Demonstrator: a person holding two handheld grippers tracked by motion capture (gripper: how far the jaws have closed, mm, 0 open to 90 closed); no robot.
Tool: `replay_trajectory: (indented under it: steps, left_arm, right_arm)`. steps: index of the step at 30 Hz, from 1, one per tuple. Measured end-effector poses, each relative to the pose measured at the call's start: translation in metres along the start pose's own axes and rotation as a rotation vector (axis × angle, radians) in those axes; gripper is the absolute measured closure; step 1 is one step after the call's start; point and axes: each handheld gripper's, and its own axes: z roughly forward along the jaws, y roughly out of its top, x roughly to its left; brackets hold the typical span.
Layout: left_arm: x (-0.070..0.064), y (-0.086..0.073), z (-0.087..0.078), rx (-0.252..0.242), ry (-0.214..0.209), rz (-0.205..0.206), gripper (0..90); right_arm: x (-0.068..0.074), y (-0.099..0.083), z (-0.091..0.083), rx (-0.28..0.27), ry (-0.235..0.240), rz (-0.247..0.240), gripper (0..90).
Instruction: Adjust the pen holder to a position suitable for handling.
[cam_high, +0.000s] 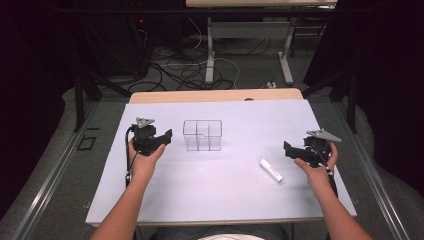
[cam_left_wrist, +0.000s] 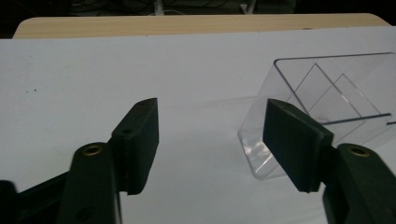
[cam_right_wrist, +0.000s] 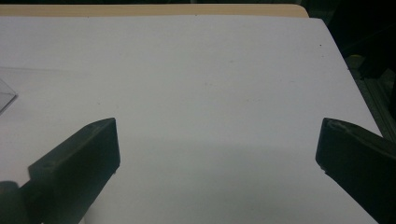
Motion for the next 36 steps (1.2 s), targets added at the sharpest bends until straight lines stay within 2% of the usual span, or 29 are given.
replay_trajectory:
  steps: [9, 11, 13, 16, 19, 23, 27, 30, 36]
  left_arm:
    - [-0.016, 0.015, 0.011, 0.015, -0.014, 0.023, 50.6]
    - [-0.018, 0.018, 0.014, 0.035, -0.014, 0.024, 52.1]
    - [-0.02, 0.021, 0.018, 0.031, -0.016, -0.006, 54.2]
    - [-0.023, 0.024, 0.024, 0.048, -0.008, -0.016, 60.3]
    - [-0.025, 0.026, 0.029, 0.094, -0.009, -0.026, 67.4]
    - [-0.03, 0.026, 0.036, 0.115, 0.006, -0.005, 75.1]
    - [-0.034, 0.025, 0.04, 0.134, -0.009, -0.006, 78.8]
    - [-0.037, 0.024, 0.042, 0.152, -0.018, 0.007, 83.0]
    - [-0.04, 0.023, 0.043, 0.153, -0.031, -0.011, 89.8]
  right_arm:
    - [-0.001, -0.002, 0.002, 0.011, 0.007, 0.018, 0.0]
    - [-0.002, -0.001, 0.002, 0.006, 0.012, 0.019, 0.0]
    - [-0.002, -0.001, 0.001, 0.006, 0.012, 0.02, 0.0]
    - [-0.002, -0.001, 0.001, 0.006, 0.016, 0.025, 0.0]
    - [-0.001, -0.002, 0.001, 0.007, 0.02, 0.022, 0.0]
    - [-0.001, -0.002, 0.002, 0.011, 0.024, 0.023, 0.0]
    - [-0.002, -0.002, 0.002, 0.015, 0.025, 0.037, 0.0]
    - [-0.004, -0.002, 0.002, 0.016, 0.024, 0.04, 0.0]
    - [-0.003, -0.002, 0.002, 0.016, 0.029, 0.037, 0.0]
